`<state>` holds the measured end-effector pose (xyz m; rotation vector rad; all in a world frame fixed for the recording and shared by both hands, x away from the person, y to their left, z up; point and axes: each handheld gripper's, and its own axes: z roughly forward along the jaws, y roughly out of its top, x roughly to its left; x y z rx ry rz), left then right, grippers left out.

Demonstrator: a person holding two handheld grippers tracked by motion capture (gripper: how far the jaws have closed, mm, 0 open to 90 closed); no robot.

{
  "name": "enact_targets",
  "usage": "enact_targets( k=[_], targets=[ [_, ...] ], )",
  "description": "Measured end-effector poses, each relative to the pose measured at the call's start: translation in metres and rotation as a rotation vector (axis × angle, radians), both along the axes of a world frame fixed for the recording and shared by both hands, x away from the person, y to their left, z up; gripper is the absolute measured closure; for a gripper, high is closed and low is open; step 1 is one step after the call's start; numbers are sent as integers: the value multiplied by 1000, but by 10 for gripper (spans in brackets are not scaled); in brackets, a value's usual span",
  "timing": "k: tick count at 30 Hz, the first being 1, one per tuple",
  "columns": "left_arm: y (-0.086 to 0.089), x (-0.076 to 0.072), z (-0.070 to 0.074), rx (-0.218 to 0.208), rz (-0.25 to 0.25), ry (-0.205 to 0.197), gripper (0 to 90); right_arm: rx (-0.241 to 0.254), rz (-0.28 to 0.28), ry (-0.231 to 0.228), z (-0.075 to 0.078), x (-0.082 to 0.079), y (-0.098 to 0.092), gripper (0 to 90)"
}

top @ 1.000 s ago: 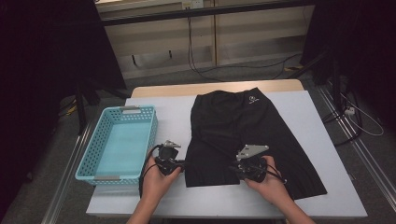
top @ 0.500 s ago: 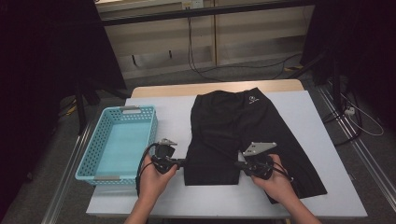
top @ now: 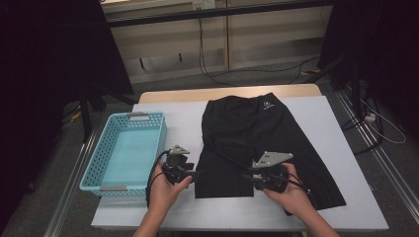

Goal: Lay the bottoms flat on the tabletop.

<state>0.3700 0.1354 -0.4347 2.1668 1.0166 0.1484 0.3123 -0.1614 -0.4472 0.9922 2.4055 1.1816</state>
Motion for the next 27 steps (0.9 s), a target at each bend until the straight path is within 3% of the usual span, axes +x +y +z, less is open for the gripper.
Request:
enact_targets(
  k=[2, 6, 11, 16, 18, 21, 24, 27],
  targets=[
    [0, 1, -1, -12, -5, 8, 317, -3, 18, 0, -3, 1, 8, 558],
    [2, 4, -2, -33, 7, 7, 252, 22, 60, 17, -8, 3, 28, 500],
    [6, 8, 4, -39, 33, -20, 206, 56, 125, 8, -9, -3, 45, 487],
    [5, 10, 7, -44, 40, -37, 192, 39, 159, 16, -14, -1, 58, 468],
    [5, 10, 7, -37, 39, -39, 191, -1, 164, 1, -16, 1, 62, 455],
    [5, 11, 7, -44, 48, -42, 187, 5, 190, 11, -17, 1, 69, 454],
    [6, 12, 8, -49, 49, -46, 187, -29, 226, 0, -19, -1, 75, 446],
    [5, 12, 7, -52, 59, -47, 187, -28, 223, 8, -19, 1, 74, 453]
  ],
)
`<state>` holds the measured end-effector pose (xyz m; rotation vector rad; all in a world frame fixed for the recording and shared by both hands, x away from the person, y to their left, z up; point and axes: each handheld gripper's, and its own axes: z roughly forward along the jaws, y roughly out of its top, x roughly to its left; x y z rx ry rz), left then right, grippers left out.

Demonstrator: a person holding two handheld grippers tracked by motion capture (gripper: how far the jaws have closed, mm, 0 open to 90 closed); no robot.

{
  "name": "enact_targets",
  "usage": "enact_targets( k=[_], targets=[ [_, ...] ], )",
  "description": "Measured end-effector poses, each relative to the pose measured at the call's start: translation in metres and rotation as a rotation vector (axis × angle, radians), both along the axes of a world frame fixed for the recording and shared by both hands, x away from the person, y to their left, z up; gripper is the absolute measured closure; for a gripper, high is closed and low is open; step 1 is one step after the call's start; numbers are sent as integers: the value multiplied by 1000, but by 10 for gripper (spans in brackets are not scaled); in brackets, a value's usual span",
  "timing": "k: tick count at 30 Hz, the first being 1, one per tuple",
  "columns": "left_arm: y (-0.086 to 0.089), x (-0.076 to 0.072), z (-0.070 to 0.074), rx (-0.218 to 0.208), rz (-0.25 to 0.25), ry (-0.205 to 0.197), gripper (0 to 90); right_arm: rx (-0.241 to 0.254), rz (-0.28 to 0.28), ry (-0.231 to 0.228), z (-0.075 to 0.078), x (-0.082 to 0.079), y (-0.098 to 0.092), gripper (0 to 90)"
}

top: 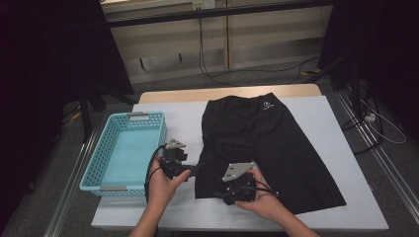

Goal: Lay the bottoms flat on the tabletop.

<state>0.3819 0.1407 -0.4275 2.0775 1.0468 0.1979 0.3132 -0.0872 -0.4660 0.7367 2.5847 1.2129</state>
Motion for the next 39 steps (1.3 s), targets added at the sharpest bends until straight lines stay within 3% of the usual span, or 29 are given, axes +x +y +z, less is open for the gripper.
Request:
enact_targets(
  k=[6, 9, 13, 18, 24, 26, 32, 39],
  targets=[
    [1, -1, 0, -5, -4, 10, 186, 9, 2, 7, -1, 0, 0, 433],
    [1, -2, -1, -19, 5, 16, 179, 17, -2, 16, -1, 2, -1, 466],
    [3, -3, 0, -9, -2, 13, 177, 9, -14, 8, -1, 0, 0, 501],
    [3, -3, 1, -6, -1, 11, 175, 29, -66, 27, -1, 5, -6, 703],
    [3, -3, 1, -6, 1, 8, 175, 28, -86, 28, -1, 7, -8, 807],
    [2, -3, 1, -6, 0, 2, 176, 32, -92, 31, -1, 8, -8, 888],
    [0, -3, 1, -6, -5, 7, 176, 30, -72, 31, -1, 8, -8, 896],
    [2, -2, 1, -4, -6, 10, 175, 42, -14, 85, 2, 3, -9, 898]
  ],
)
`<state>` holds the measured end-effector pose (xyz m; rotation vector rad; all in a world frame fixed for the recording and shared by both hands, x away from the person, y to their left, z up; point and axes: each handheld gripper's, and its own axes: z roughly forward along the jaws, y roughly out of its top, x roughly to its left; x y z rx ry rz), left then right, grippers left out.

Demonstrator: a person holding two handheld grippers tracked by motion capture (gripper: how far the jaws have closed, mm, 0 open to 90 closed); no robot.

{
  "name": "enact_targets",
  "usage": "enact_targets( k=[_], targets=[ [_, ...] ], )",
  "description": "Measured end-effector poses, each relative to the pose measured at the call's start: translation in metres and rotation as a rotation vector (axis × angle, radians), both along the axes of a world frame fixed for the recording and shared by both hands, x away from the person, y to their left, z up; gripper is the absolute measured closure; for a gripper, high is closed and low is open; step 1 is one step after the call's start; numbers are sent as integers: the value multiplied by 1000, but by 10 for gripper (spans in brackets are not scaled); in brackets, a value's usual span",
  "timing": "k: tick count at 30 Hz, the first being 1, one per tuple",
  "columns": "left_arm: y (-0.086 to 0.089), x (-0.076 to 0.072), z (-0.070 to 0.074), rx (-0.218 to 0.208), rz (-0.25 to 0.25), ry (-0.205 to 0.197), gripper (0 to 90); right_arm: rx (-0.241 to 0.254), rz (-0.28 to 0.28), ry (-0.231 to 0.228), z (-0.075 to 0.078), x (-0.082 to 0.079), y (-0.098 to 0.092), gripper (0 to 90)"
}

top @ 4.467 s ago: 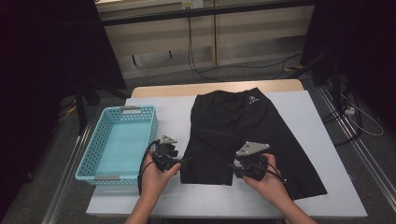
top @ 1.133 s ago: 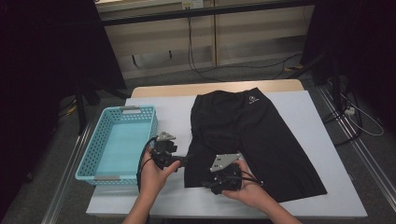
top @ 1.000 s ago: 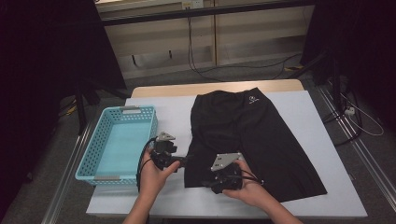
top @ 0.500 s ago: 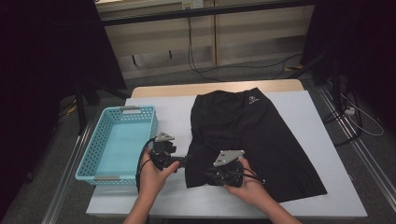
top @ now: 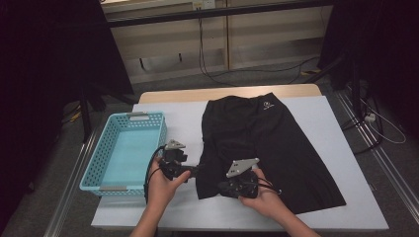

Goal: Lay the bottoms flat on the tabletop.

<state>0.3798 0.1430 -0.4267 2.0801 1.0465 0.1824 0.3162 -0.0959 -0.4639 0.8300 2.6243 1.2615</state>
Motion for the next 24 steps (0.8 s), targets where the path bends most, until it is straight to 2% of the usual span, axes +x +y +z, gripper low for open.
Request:
enact_targets(
  k=[2, 4, 5, 6, 8, 11, 12, 14, 15, 16, 18, 20, 22, 24],
  targets=[
    [1, 0, 0, -3, 0, -1, 175, -6, 20, 5, 1, -3, 0, 897],
    [1, 0, 0, -1, 0, 0, 175, -12, 5, -7, 2, -5, 0, 886],
    [1, 0, 0, -5, 5, 2, 175, -23, 11, -28, 2, -5, 0, 851],
    [2, 0, 1, -1, 1, 1, 175, -37, 6, -62, 3, -6, 2, 762],
    [2, 0, 2, -6, 6, 1, 174, -31, 14, -96, 5, -8, 5, 636],
    [3, 0, 2, -7, 4, 1, 173, -26, 40, -115, 6, -13, 14, 528],
    [3, 0, 2, -8, 3, 1, 172, -39, 50, -124, 4, -14, 18, 499],
    [3, 1, 2, -6, 0, 3, 170, -63, 60, -110, -2, -13, 22, 469],
    [4, 1, 2, -11, 4, 7, 169, -45, 50, -102, -3, -12, 22, 512],
    [3, 1, 2, -14, 8, 5, 169, -38, 34, -99, -3, -9, 21, 591],
    [3, 0, 2, -6, 2, 4, 169, -30, 12, -86, -3, -6, 19, 680],
    [3, 0, 2, -10, 6, 0, 169, -28, 8, -81, -3, -3, 18, 751],
    [4, 0, 3, -9, 8, 2, 169, -25, -1, -77, -3, -2, 18, 858],
    [5, 0, 2, -6, 7, 2, 169, -21, -5, -71, -3, 0, 17, 867]
  ],
)
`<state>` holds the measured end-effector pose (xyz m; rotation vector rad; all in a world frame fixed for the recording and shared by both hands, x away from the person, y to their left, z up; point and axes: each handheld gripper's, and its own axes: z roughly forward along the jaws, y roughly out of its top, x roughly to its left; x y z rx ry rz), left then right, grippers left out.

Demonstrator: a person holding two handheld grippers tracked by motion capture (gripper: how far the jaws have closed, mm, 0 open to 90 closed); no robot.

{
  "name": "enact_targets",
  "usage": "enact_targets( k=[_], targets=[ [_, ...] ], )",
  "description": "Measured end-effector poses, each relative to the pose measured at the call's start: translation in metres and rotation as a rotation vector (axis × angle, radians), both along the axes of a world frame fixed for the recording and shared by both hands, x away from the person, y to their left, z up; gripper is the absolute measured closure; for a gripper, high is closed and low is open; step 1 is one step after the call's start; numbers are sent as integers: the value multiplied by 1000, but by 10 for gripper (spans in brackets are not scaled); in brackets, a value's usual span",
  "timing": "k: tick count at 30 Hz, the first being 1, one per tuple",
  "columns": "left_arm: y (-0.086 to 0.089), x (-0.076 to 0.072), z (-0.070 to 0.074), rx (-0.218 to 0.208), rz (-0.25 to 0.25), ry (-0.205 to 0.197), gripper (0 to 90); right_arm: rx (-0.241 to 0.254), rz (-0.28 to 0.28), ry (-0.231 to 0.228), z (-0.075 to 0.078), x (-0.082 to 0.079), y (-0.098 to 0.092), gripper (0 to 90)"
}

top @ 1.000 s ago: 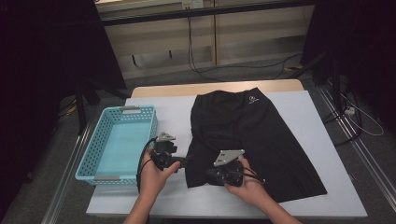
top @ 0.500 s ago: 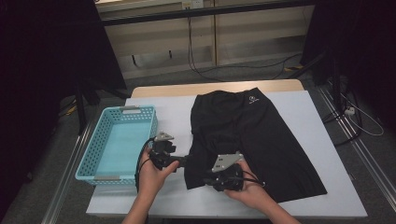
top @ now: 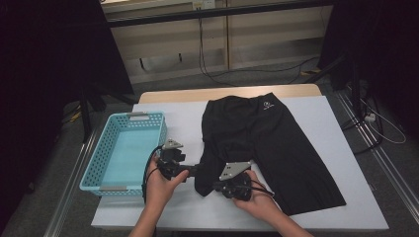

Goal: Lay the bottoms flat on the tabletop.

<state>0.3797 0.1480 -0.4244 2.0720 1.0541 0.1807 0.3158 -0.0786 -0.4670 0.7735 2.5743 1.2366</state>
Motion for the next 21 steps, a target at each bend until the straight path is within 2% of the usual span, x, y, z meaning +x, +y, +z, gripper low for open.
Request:
enact_targets(
  k=[2, 5, 8, 10, 13, 15, 17, 19, 21],
  targets=[
    [-1, 0, -1, -9, 4, 2, 169, 1, 0, 2, 0, 0, 0, 868],
    [-2, 0, -3, -5, -6, 10, 177, 34, 29, 61, 3, -1, -5, 873],
    [-4, 0, -5, 2, -22, 11, 193, 32, 64, 64, 5, -8, -6, 873],
    [-7, 1, -8, -1, -29, 13, 243, 41, 76, 72, 4, -12, -7, 873],
    [-9, 3, -15, 25, -41, 15, 336, 33, 92, 74, 3, -15, -8, 872],
    [-12, 4, -20, 31, -35, 20, 355, 32, 90, 78, 3, -16, -10, 872],
    [-14, 6, -24, 38, -44, 23, 421, 42, 84, 90, 2, -15, -12, 872],
    [-18, 8, -28, 35, -47, 25, 435, 40, 86, 88, 3, -16, -12, 872],
    [-21, 8, -28, 55, -54, 15, 460, 33, 87, 83, 3, -18, -12, 871]
  ],
)
